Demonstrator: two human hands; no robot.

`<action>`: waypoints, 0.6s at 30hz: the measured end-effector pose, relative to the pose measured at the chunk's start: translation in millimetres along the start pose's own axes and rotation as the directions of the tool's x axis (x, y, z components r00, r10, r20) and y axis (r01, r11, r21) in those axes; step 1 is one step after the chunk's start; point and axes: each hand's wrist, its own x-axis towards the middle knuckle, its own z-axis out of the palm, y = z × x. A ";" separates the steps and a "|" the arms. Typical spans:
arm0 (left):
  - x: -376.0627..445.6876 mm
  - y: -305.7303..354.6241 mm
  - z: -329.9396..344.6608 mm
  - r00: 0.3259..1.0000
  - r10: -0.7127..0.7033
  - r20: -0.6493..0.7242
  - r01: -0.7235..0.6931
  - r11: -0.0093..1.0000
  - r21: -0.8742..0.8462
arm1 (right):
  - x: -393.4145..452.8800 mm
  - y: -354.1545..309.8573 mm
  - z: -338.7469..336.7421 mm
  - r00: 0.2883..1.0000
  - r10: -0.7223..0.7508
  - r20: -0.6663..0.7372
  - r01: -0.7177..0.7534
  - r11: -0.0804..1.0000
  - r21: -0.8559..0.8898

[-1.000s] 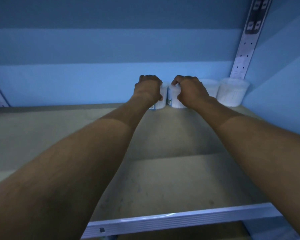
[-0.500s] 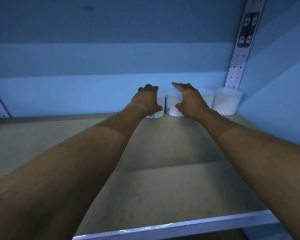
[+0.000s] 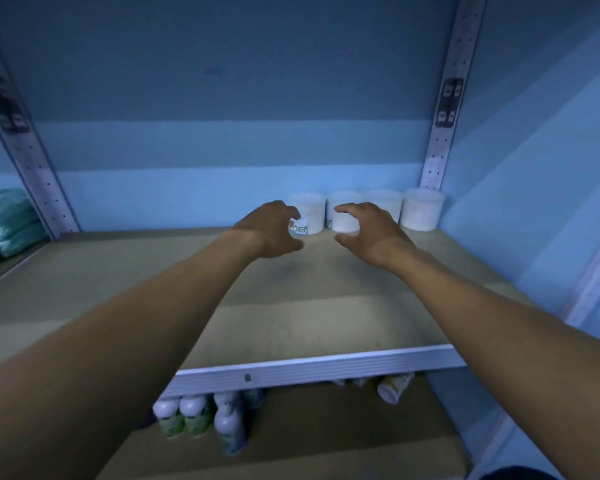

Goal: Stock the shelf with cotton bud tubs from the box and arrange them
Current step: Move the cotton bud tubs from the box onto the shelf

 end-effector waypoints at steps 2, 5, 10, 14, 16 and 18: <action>-27.5 4.4 -8.9 1.000 0.005 0.000 -0.005 1.000 0.009 | -23.2 -13.4 -5.1 0.999 -0.030 -0.019 0.031 0.999 0.037; -69.2 11.6 -17.5 0.999 0.039 -0.033 -0.040 0.999 -0.014 | -57.8 -32.7 -9.1 0.993 -0.104 -0.056 0.106 0.993 0.045; -131.0 21.0 -17.5 0.991 0.094 -0.093 -0.098 0.994 -0.041 | -117.5 -56.1 -4.3 0.985 -0.151 -0.082 0.158 0.984 0.086; -179.8 22.3 2.9 0.987 0.107 -0.116 -0.115 0.992 -0.057 | -167.1 -70.2 4.1 0.988 -0.142 -0.057 0.148 0.981 0.122; -203.0 23.0 16.4 0.987 0.117 -0.107 -0.123 0.991 -0.050 | -190.6 -76.4 9.7 0.987 -0.149 -0.050 0.155 0.979 0.132; -223.3 22.6 27.8 0.989 0.117 -0.095 -0.122 0.991 -0.051 | -212.0 -80.9 14.8 0.988 -0.149 -0.031 0.152 0.979 0.140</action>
